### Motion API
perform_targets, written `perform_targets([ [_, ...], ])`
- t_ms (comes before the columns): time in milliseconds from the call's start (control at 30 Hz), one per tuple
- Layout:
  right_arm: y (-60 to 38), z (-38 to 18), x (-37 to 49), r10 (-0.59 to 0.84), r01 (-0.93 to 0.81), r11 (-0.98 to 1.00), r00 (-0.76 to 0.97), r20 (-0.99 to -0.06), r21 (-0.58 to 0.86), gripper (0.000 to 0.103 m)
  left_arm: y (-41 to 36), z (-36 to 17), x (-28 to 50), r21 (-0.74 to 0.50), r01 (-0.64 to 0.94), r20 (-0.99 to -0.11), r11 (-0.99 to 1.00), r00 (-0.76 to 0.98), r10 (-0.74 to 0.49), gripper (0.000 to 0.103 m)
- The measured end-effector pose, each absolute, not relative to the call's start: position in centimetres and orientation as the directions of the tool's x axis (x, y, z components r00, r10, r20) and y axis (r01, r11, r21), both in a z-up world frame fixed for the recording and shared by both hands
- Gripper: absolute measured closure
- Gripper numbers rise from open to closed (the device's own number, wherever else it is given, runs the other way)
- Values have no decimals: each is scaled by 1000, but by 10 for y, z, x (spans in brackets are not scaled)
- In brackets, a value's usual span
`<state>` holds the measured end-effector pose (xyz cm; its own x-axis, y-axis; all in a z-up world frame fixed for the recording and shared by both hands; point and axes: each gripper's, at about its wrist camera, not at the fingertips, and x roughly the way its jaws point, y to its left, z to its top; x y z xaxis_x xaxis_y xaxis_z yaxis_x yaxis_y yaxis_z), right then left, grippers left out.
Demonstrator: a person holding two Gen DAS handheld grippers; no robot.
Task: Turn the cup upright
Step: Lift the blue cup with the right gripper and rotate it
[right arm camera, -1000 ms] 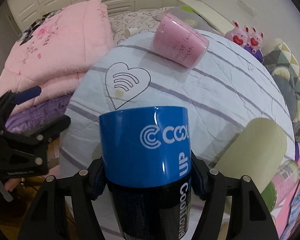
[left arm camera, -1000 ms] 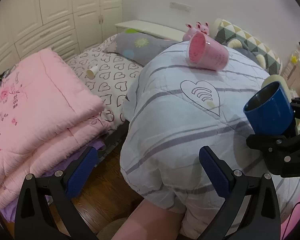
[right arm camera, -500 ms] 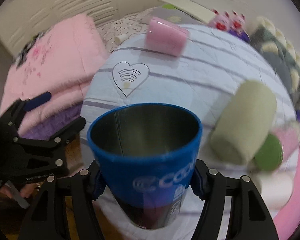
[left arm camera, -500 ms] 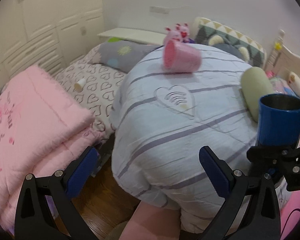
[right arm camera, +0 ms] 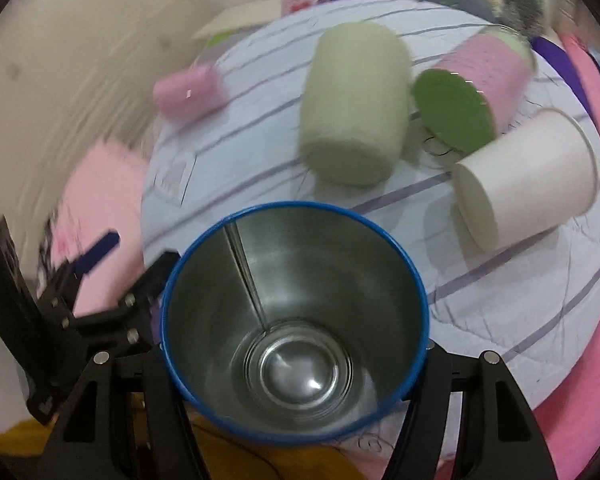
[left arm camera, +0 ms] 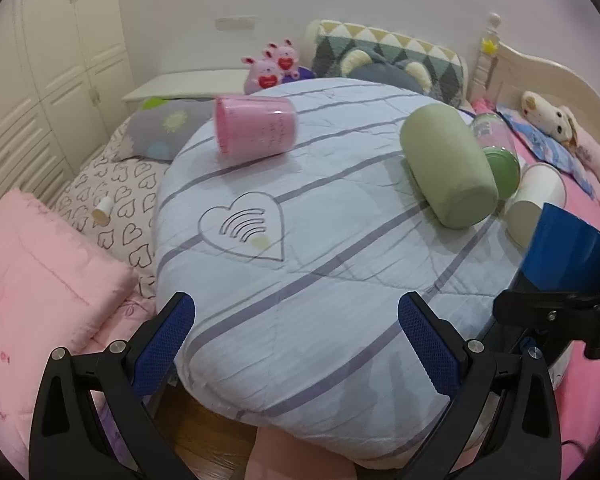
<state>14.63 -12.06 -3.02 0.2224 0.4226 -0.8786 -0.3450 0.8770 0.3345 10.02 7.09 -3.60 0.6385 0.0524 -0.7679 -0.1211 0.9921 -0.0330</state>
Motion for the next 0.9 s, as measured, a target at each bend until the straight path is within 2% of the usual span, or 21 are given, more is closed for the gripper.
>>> perform_targets([
  [200, -118, -60, 145, 487, -274, 860, 195, -851, 430, 34, 64, -38, 105, -19, -97, -769, 995, 637, 47, 0],
  [467, -113, -65, 142, 486, -232, 871, 265, -833, 434, 33, 72, -46, 106, -24, -128, -792, 992, 607, 59, 0],
  [600, -109, -64, 146, 495, -198, 865, 183, -849, 462, 34, 72, -43, 104, -8, -121, -785, 993, 615, 68, 0],
  [700, -110, -73, 155, 527, -125, 846, 50, -848, 519, 33, 73, -37, 101, -9, -123, -773, 992, 631, 71, 0],
  [833, -101, -73, 164, 435, -167, 891, 51, -899, 421, 33, 74, -35, 99, -17, -123, -771, 992, 634, 66, 0],
  [900, -105, -74, 165, 421, -143, 901, 74, -904, 409, 25, 73, -35, 98, -10, -121, -768, 993, 637, 70, 0],
])
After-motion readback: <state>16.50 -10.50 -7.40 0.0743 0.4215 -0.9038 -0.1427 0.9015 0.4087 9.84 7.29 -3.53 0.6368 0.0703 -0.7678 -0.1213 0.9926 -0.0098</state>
